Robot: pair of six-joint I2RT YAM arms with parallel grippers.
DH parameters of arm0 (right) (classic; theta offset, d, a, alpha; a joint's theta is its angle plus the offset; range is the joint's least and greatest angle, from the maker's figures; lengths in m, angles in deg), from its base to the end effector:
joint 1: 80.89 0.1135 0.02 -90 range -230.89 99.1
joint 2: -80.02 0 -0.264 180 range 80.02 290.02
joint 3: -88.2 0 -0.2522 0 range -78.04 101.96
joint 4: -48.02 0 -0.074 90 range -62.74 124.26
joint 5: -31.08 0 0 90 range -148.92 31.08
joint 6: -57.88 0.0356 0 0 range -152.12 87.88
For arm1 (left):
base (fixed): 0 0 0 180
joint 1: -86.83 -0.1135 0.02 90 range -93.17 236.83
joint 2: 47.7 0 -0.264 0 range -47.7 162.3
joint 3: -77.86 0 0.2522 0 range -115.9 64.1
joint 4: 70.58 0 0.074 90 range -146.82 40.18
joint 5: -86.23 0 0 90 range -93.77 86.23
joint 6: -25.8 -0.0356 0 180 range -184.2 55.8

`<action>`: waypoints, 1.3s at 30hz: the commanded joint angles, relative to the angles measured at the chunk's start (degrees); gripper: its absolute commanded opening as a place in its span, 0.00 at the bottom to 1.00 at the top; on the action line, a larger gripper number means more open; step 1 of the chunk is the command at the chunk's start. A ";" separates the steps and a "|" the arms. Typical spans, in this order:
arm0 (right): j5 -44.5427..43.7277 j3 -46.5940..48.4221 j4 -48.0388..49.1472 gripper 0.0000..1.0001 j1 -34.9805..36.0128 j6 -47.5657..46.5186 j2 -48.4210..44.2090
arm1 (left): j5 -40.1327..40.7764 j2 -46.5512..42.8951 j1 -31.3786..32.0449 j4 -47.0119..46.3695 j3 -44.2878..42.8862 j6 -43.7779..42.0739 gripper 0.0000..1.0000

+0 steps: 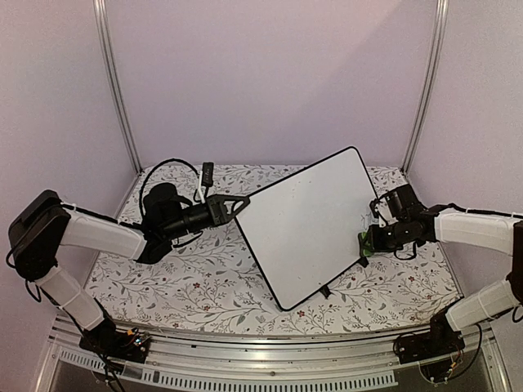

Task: Erase the whiteboard
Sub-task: Erase the whiteboard at the center of the board.

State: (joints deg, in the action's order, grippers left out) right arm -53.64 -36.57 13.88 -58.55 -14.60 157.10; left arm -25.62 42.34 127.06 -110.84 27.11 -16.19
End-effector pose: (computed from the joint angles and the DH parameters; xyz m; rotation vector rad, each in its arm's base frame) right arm 0.2358 0.1004 0.1862 -0.1453 2.5842 0.3820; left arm 0.2376 -0.2183 0.2196 0.2219 1.7524 -1.4675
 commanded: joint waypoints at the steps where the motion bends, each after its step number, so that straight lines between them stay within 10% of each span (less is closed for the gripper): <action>1: 1.62 -1.96 -1.88 0.00 -0.13 0.53 -1.34 | -8.02 1.80 1.70 2.58 1.31 -3.05 0.00; 21: -3.96 13.66 -3.57 0.00 -3.34 -3.55 5.45 | -6.13 -2.73 1.73 10.48 -1.42 -6.13 0.00; 39: 1.27 -0.03 -2.92 0.00 -3.31 -0.80 -1.76 | -5.00 -2.90 1.72 18.51 -7.04 -8.16 0.00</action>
State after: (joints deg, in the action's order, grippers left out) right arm -53.70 -35.67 10.40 -61.78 -16.30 157.14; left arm -26.91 39.94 127.15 -96.89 20.90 -21.96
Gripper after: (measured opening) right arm 0.236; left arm 0.042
